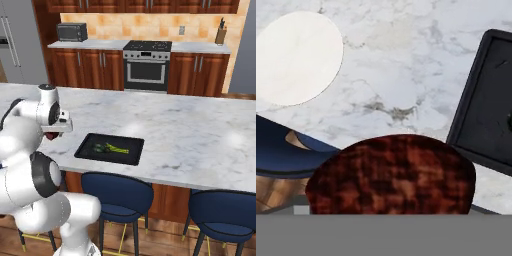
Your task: Create a steak meal by picking up the steak and asparagus from the tray and placing them on the plate. Leave the eggplant on the tray.
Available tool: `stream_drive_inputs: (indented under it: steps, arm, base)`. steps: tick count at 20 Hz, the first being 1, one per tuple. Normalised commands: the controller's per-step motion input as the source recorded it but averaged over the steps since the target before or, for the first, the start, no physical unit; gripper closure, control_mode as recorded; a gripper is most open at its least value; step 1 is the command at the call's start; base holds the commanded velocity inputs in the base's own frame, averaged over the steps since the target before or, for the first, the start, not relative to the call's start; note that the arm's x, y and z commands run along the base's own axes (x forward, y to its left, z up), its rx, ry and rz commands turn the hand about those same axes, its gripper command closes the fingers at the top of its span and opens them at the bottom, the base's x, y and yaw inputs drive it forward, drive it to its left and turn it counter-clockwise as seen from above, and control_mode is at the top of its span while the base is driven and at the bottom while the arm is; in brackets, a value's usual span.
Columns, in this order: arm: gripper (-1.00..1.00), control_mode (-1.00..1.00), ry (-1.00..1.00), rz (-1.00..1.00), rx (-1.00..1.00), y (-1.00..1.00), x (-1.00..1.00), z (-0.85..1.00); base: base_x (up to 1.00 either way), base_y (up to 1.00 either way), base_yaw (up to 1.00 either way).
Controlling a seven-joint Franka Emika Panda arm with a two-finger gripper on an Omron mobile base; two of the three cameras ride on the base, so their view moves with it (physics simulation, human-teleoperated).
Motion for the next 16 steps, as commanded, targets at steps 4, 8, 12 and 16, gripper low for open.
stream_drive_inputs:
  steps: [4,8,12,16]
  arm:
    - [1.0,-1.0,0.0,0.09,-0.07,1.0,0.01,-0.07]
    - [1.0,-1.0,0.0,0.07,-0.05,1.0,0.12,-0.16]
    - [1.0,-1.0,0.03,0.04,-0.02,0.94,0.29,-0.3]
    - [1.0,-1.0,0.02,0.02,0.0,0.83,0.37,-0.44]
  base:
    - [0.0,0.0,0.0]
    - [0.0,0.0,0.0]
    - [0.0,0.0,0.0]
    - [0.0,0.0,0.0]
